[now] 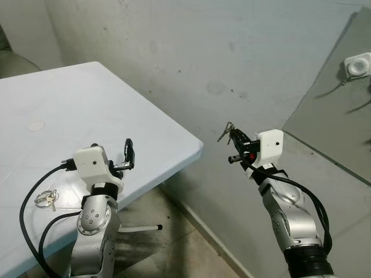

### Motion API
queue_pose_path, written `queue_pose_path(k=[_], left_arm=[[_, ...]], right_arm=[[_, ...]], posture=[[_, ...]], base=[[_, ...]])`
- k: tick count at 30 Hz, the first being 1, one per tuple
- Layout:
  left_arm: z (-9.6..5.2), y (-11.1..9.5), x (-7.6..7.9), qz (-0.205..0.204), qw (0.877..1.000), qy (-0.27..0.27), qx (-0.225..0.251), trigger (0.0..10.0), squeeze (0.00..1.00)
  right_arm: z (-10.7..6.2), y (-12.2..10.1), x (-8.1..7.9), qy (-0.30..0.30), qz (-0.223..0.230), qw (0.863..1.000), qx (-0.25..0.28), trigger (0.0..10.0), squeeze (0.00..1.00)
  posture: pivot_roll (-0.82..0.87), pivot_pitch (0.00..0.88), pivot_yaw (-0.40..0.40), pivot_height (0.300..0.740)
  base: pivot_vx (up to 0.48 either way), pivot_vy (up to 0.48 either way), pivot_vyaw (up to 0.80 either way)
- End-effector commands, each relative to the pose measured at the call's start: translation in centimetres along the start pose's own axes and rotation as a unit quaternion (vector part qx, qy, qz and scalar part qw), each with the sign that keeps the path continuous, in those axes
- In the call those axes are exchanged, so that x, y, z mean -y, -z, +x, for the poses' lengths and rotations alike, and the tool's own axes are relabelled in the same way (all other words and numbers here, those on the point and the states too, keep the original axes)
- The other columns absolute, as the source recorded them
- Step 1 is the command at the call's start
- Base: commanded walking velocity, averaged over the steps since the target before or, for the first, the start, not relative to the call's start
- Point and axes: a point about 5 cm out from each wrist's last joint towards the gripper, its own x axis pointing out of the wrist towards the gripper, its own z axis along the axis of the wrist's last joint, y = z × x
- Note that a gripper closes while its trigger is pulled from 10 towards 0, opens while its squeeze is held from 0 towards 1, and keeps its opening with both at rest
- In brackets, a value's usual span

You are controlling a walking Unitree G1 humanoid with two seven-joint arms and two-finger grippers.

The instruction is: Hang keys on a hook

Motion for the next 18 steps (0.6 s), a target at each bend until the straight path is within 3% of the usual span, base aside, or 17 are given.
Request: queue_pose_path(k=[1,18], left_arm=[[-0.04,-0.27,0.24,0.003,1.000,0.003,0.003,10.0,0.00],[-0.08,-0.15,0.35,-0.004,1.000,0.004,-0.004,10.0,0.00]], right_arm=[[-0.12,-0.20,0.41,0.006,0.001,1.000,0.001,10.0,0.00],[-0.19,-0.17,0.41,0.008,0.004,1.000,-0.002,10.0,0.00]], posture=[[-0.01,0.014,-0.104,0.740],[-0.01,0.021,-0.107,0.740]], base=[[0.000,0.000,0.00],[0.000,0.000,0.00]])
